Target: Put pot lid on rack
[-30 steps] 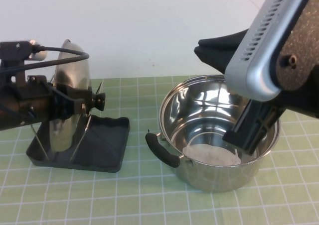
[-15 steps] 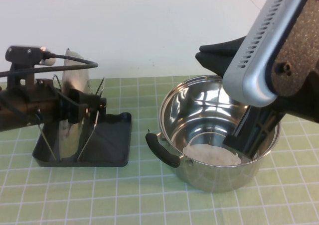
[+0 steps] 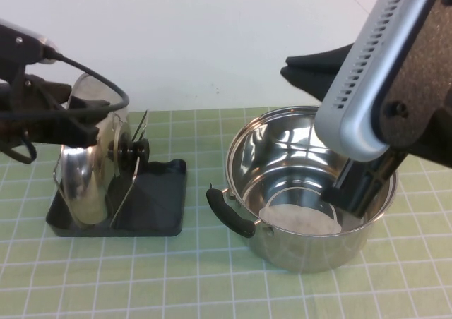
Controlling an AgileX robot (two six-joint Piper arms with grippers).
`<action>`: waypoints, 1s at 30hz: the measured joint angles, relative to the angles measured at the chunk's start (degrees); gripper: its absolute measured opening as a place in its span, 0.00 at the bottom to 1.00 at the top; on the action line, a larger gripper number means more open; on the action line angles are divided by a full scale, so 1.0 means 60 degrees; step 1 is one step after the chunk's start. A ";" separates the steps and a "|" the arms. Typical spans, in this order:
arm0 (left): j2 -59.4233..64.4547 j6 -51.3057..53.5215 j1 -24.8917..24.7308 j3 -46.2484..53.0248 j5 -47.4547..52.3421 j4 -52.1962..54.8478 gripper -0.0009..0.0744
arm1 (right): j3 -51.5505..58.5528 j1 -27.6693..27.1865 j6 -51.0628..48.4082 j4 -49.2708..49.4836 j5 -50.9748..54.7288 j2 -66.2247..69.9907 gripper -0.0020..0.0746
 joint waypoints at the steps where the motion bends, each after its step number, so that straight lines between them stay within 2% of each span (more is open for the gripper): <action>1: -0.0168 0.0014 0.0000 0.0000 0.0002 0.0123 0.60 | 0.0000 0.0000 -0.0018 -0.0233 0.0000 0.0000 0.03; 4: -0.0796 0.0014 0.0000 0.0000 -0.0143 0.0289 0.50 | -0.0018 0.0000 -0.0038 -0.0941 0.0388 0.0000 0.03; 5: -0.1071 0.0014 0.0000 0.0000 -0.0254 0.0311 0.43 | -0.0088 0.0015 -0.0038 -0.1082 0.0830 0.0000 0.03; 8: -0.1902 0.0036 0.0000 0.0000 -0.0819 0.0529 0.19 | -0.0531 0.0015 -0.0156 -0.1170 0.3123 0.0000 0.03; 11: -0.2725 -0.0153 0.0000 0.0000 -0.1476 0.0956 0.06 | -0.1050 0.0015 -0.0762 -0.1188 0.5692 0.0000 0.03; 15: -0.3400 -0.0520 0.0000 0.0000 -0.2134 0.1690 0.02 | -0.1645 0.0015 -0.1940 -0.0971 0.7891 -0.0056 0.03; 19: -0.3536 -0.0687 0.0136 -0.0014 -0.2979 0.1976 0.02 | -0.1754 0.0015 -0.2857 0.0332 0.8223 -0.0531 0.03; 22: -0.3536 -0.0963 0.0501 -0.0014 -0.3154 0.1331 0.01 | -0.1754 0.0015 -0.3095 0.1273 0.8332 -0.1084 0.02; 25: -0.3801 -0.2028 0.0939 -0.0014 -0.2043 -0.0037 0.01 | -0.1754 0.0015 -0.3239 0.1958 0.8368 -0.1808 0.02; 30: -0.4251 -0.4068 0.1390 -0.0014 0.1518 -0.0096 0.01 | -0.0946 0.0015 -0.3255 0.2343 0.8373 -0.3186 0.02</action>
